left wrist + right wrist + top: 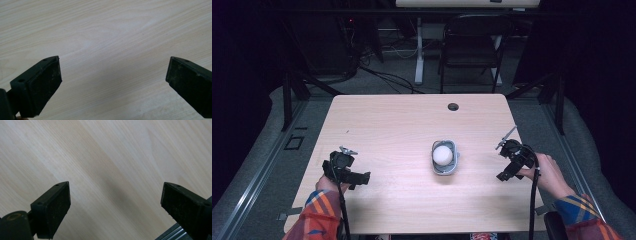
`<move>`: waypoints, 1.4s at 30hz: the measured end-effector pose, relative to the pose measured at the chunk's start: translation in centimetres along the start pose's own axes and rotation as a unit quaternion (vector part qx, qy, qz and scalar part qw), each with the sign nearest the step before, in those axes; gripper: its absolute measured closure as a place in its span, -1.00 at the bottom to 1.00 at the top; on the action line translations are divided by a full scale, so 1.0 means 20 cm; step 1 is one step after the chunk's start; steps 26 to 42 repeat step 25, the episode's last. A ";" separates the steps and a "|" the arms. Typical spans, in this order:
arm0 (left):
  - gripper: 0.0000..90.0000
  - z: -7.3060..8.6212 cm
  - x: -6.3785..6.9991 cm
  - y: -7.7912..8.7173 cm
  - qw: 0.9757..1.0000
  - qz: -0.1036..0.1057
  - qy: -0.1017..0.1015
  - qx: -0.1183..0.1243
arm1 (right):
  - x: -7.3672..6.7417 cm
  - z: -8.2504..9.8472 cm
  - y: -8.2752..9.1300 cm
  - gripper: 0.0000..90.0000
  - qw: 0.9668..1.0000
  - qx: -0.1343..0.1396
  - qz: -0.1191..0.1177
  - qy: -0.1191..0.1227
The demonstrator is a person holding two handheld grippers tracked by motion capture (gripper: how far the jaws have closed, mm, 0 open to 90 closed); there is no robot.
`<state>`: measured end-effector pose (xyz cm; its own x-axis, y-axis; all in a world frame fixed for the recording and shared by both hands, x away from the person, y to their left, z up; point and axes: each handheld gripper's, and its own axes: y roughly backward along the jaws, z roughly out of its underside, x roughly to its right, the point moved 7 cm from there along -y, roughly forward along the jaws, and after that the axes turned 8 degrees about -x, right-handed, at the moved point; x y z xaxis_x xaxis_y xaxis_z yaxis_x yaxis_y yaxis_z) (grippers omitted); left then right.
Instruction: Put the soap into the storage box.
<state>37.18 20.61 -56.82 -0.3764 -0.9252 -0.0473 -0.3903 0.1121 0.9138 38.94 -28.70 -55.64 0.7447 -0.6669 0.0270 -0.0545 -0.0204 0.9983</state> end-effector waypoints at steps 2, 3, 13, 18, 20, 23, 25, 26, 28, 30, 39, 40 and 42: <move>-1.00 0.00 0.00 0.00 1.000 0.000 -0.001 -0.001 | 0.01 0.03 -0.02 -0.81 1.000 -0.003 -0.001 -0.004; -1.00 0.00 0.00 0.00 1.000 0.000 -0.001 -0.001 | 0.01 0.04 -0.02 -0.81 1.000 0.000 -0.003 -0.010; -1.00 0.00 0.00 0.00 1.000 0.003 -0.001 -0.002 | -0.02 0.12 -0.15 -0.81 0.999 -0.013 0.009 -0.031; -1.00 0.00 0.01 0.00 1.000 0.006 -0.002 -0.002 | -0.03 0.15 -0.22 -0.86 0.999 -0.031 0.012 -0.031; -1.00 0.00 0.01 0.00 1.000 0.005 -0.005 -0.001 | -0.02 0.16 -0.22 -0.87 0.999 -0.041 0.017 -0.026; -1.00 0.00 0.01 0.00 1.000 0.005 -0.004 0.000 | -0.02 0.16 -0.22 -0.89 0.999 -0.033 0.009 -0.027; -1.00 0.00 0.01 0.00 1.000 0.007 -0.003 -0.001 | -0.02 0.16 -0.23 -0.89 0.999 -0.025 0.010 -0.033; -1.00 0.00 0.01 0.00 1.000 0.007 -0.003 -0.001 | -0.02 0.16 -0.23 -0.89 0.999 -0.025 0.010 -0.033; -1.00 0.00 0.01 0.00 1.000 0.007 -0.003 -0.001 | -0.02 0.16 -0.23 -0.89 0.999 -0.025 0.010 -0.033; -1.00 0.00 0.01 0.00 1.000 0.007 -0.003 -0.001 | -0.02 0.16 -0.23 -0.89 0.999 -0.025 0.010 -0.033; -1.00 0.00 0.01 0.00 1.000 0.007 -0.003 -0.001 | -0.02 0.16 -0.23 -0.89 0.999 -0.025 0.010 -0.033; -1.00 0.00 0.01 0.00 1.000 0.007 -0.003 -0.001 | -0.02 0.16 -0.23 -0.89 0.999 -0.025 0.010 -0.033; -1.00 0.00 0.01 0.00 1.000 0.007 -0.003 -0.001 | -0.02 0.16 -0.23 -0.89 0.999 -0.025 0.010 -0.033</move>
